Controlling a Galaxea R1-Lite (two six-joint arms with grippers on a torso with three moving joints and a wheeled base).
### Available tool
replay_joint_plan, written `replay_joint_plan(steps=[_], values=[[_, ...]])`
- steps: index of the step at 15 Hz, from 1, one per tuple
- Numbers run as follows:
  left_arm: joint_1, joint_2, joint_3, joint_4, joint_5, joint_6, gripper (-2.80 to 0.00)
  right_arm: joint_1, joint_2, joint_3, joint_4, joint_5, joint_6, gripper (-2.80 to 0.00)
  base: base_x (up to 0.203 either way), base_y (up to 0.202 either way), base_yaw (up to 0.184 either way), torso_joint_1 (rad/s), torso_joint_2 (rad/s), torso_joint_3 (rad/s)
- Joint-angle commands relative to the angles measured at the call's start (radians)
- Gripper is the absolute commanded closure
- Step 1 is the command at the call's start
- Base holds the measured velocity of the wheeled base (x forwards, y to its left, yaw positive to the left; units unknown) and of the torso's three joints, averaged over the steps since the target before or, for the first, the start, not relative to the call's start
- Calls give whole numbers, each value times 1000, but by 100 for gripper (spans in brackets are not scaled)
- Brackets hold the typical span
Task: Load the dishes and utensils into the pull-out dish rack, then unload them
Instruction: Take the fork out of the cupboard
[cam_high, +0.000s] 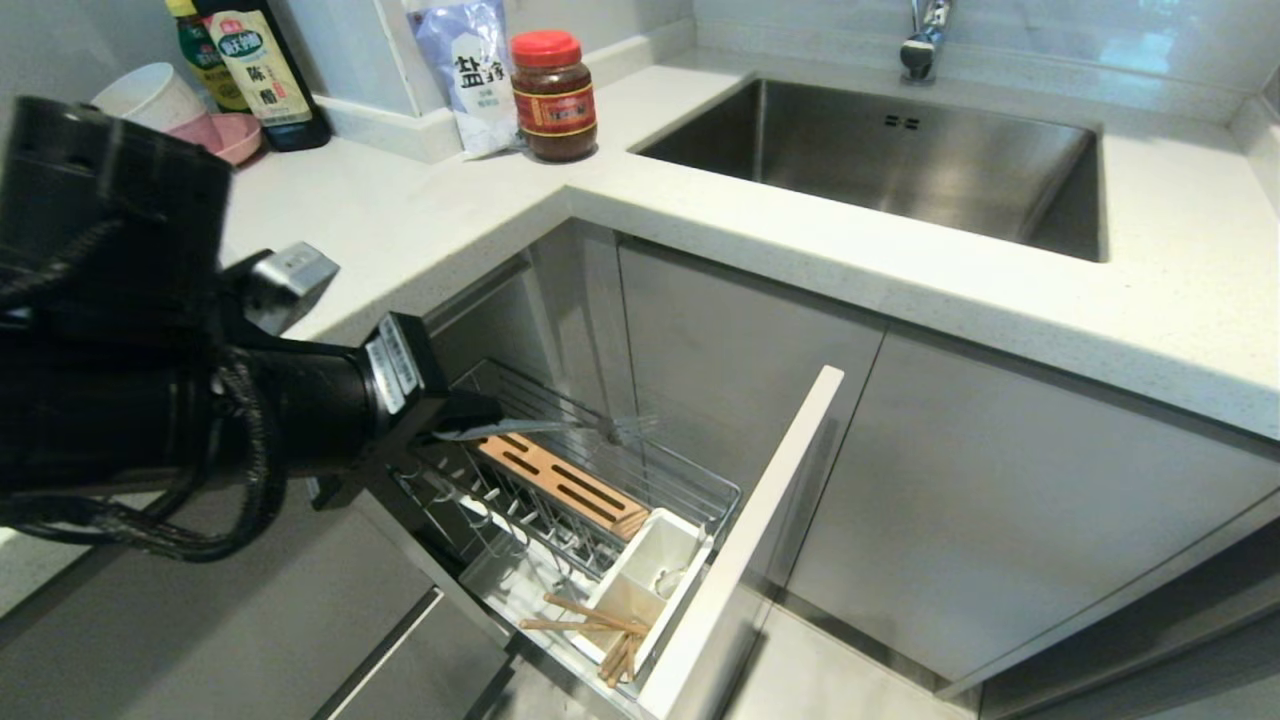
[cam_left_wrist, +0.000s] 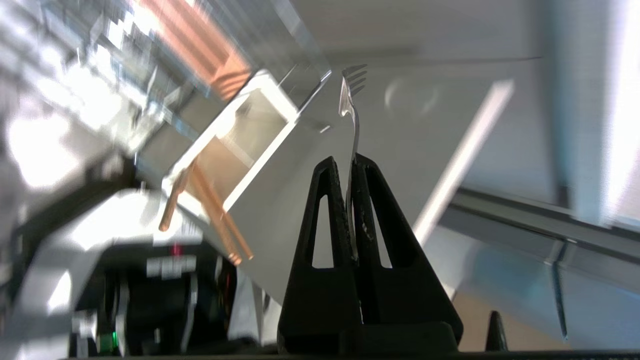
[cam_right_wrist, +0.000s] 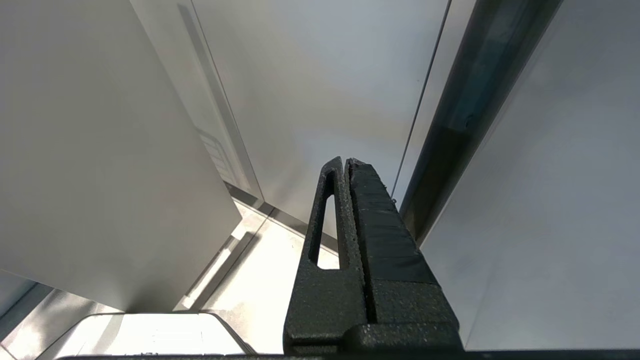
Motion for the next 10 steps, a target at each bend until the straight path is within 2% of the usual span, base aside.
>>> replay_joint_plan(steps=[1, 4, 6, 10], values=[[1, -136, -11, -3, 25, 42, 0, 0, -4, 2, 0, 0, 0, 0, 0, 0, 0, 0, 0, 0], [45, -247, -50, -9, 103, 164, 0, 0, -4, 2, 0, 0, 0, 0, 0, 0, 0, 0, 0, 0], [132, -282, -75, -21, 145, 244, 0, 0, -4, 2, 0, 0, 0, 0, 0, 0, 0, 0, 0, 0], [348, -340, -85, -134, 161, 362, 0, 0, -4, 2, 0, 0, 0, 0, 0, 0, 0, 0, 0, 0]])
